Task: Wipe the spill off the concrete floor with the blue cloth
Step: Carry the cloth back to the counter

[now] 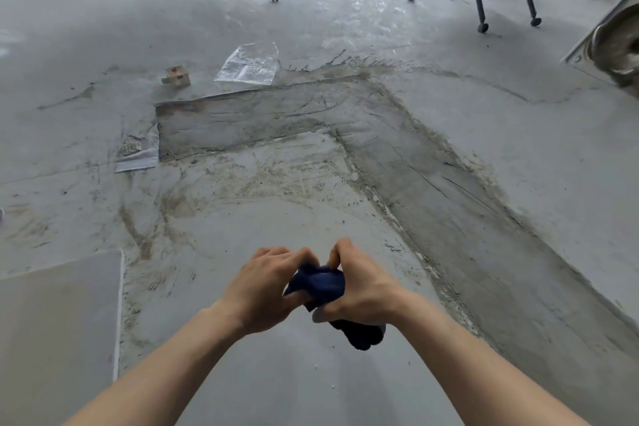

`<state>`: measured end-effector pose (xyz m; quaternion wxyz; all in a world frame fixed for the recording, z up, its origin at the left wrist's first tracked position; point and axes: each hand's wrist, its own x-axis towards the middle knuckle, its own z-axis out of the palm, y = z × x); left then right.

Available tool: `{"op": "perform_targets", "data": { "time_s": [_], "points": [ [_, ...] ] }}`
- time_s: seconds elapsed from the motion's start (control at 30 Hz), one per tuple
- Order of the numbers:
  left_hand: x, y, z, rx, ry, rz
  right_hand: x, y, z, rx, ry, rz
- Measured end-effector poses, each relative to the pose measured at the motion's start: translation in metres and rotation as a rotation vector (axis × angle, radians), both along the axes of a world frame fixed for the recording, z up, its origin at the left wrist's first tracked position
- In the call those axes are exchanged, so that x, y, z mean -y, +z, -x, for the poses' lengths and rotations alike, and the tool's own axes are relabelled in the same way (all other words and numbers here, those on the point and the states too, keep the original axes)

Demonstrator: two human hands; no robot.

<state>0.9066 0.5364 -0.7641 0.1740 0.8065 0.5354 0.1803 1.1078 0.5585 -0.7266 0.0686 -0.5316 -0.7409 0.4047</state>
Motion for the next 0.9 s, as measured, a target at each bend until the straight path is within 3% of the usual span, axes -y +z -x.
{"op": "perform_targets", "data": {
  "time_s": [0.1,0.33,0.63,0.9],
  "points": [
    [-0.005,0.011,0.003,-0.037,0.009,-0.027,-0.002,0.002,-0.014,-0.085,-0.048,0.143],
    [-0.006,0.035,0.008,-0.080,0.035,-0.007,-0.005,0.011,-0.048,-0.013,-0.045,0.270],
    [-0.013,0.047,-0.002,-0.258,0.006,-0.030,-0.016,0.019,-0.042,0.212,0.007,-0.212],
    [-0.026,0.055,-0.003,-0.330,0.037,-0.056,-0.026,0.028,-0.036,0.281,0.029,-0.391]
  ]
}}
